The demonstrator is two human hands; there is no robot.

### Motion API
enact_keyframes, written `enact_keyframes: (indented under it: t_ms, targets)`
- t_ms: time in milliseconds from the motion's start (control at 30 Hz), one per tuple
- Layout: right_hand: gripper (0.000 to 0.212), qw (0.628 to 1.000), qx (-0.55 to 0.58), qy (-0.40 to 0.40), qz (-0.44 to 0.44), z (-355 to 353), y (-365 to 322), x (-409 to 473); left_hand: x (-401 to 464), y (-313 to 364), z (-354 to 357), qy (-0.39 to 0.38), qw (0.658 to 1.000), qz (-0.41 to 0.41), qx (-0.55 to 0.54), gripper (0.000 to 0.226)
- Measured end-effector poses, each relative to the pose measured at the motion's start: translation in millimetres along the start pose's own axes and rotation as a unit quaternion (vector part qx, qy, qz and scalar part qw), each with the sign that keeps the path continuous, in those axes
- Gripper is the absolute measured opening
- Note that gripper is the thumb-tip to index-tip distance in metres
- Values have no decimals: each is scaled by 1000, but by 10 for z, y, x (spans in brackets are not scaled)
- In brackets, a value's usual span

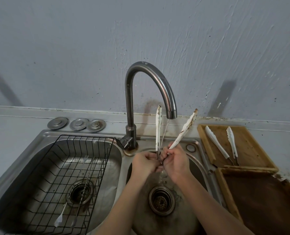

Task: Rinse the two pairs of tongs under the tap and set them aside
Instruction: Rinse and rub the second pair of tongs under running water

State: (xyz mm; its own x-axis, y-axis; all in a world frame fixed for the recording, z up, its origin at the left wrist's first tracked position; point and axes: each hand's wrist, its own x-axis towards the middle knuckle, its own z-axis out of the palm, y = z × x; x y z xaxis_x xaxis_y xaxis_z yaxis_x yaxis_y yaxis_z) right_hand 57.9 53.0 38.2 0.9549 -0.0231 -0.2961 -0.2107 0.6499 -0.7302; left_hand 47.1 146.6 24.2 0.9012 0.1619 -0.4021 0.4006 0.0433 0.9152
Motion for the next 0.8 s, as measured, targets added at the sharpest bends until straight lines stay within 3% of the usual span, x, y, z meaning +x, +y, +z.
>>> enact_keyframes:
  t_ms: [167, 367, 433, 500, 567, 633, 700, 800]
  targets:
    - [33, 995, -67, -74, 26, 2, -23, -106, -97, 38, -74, -10, 1000, 1, 25, 24]
    - [32, 941, -295, -164, 11, -80, -212, -232, -245, 73, -180, -196, 969, -14, 148, 29]
    - [30, 924, -348, -158, 0, -98, -275, -239, -209, 35, -221, -175, 963, 11, 204, 30]
    - [28, 892, -429, -142, -13, -111, -333, -255, -119, -7, -256, -80, 962, 87, 246, 34]
    - [26, 859, -496, -128, -28, -122, -370, -268, -100, -3, -267, -11, 966, 145, 215, 34]
    - [21, 833, -541, -108, -41, -130, -377, -265, -136, 5, -227, -19, 977, 162, 138, 27]
    - [17, 797, -594, -98, -51, -141, -354, -252, -195, -11, -122, -66, 986, 151, 32, 11]
    - [18, 741, -663, -79, -73, -174, -287, -254, -232, -115, 32, -67, 990, 76, -98, 20]
